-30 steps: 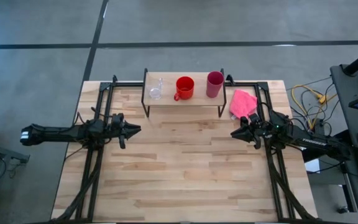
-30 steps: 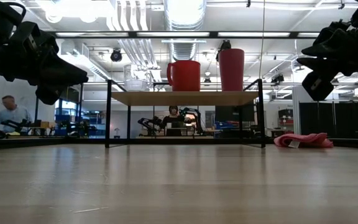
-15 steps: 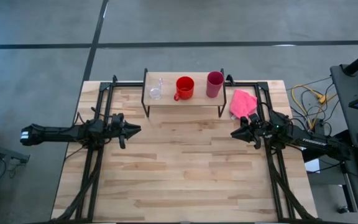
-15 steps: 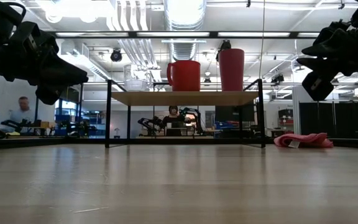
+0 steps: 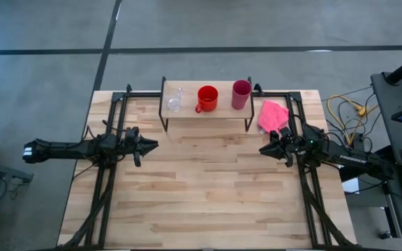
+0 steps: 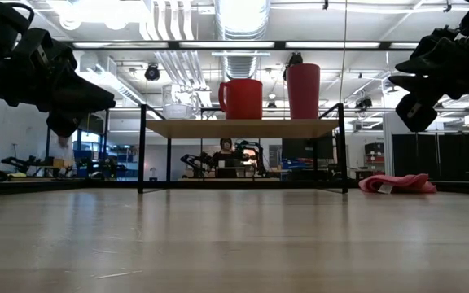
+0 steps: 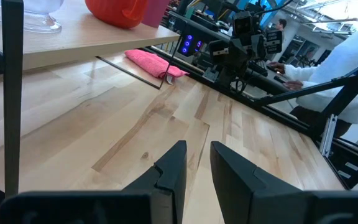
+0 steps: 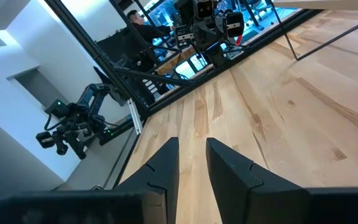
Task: Stack small to large cups/mugs on shelf
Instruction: Return to Home Position
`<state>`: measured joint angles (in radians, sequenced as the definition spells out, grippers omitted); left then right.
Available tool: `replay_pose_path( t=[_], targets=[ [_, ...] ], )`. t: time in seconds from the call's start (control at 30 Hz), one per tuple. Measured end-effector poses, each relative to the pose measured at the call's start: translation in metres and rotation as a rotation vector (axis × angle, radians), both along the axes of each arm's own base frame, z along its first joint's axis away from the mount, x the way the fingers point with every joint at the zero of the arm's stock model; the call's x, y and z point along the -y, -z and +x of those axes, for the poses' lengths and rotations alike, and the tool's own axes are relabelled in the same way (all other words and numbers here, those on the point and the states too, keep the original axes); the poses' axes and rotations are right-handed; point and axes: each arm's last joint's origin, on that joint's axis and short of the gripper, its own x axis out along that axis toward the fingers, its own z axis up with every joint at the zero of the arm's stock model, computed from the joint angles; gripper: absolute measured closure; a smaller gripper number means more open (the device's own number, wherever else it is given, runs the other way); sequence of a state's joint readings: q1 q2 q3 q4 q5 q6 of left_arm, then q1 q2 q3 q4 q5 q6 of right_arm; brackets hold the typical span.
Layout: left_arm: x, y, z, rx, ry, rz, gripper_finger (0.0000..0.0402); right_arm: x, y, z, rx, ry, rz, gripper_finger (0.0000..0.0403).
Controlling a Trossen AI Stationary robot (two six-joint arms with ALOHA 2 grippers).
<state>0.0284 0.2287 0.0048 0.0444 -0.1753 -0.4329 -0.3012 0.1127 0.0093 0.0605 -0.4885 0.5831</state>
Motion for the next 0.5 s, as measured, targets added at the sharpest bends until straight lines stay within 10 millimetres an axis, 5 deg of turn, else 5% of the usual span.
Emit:
replay_pose_path(
  t=[0.5],
  targets=[
    [0.0000, 0.0000, 0.0000, 0.000, 0.000, 0.000, 0.0343, 0.0000, 0.0000, 0.0000, 0.000, 0.000, 0.000, 0.0332]
  ],
)
